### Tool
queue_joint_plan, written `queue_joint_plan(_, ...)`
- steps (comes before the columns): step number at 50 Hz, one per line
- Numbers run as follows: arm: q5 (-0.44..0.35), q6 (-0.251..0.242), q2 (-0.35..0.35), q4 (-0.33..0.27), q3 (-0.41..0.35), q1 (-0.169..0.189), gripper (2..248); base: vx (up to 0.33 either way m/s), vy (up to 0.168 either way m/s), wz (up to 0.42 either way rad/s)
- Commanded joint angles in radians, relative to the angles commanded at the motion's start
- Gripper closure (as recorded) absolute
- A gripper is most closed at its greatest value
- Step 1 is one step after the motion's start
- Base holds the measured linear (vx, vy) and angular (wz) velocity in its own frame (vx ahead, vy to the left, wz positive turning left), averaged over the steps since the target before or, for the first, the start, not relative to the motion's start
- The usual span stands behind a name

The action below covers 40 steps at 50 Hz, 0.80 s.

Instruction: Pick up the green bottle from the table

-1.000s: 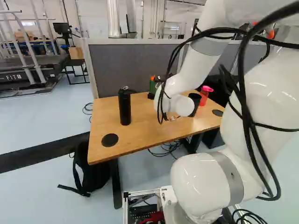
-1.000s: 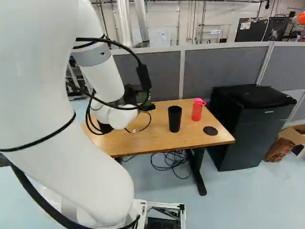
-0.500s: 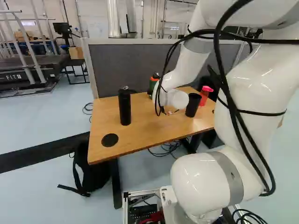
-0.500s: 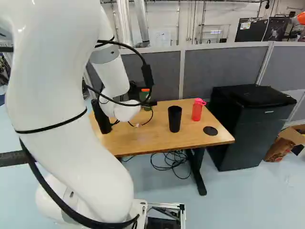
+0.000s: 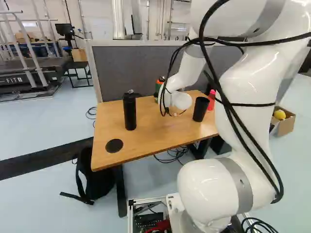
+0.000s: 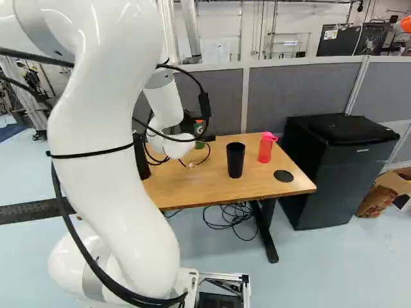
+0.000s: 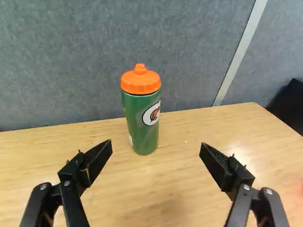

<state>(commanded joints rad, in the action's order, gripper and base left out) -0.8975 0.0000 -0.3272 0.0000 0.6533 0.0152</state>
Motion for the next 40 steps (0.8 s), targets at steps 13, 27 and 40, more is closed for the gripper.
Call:
queue_joint_plan(13, -0.056, 0.000, -0.090, 0.000, 0.078, 0.008, 3, 0.000, 0.000, 0.000)
queue_joint_plan(27, -0.089, 0.000, -0.185, -0.007, 0.164, 0.004, 3, 0.000, 0.000, 0.000)
queue_joint_plan(40, -0.129, 0.000, -0.263, -0.040, 0.235, -0.012, 3, 0.000, 0.000, 0.000)
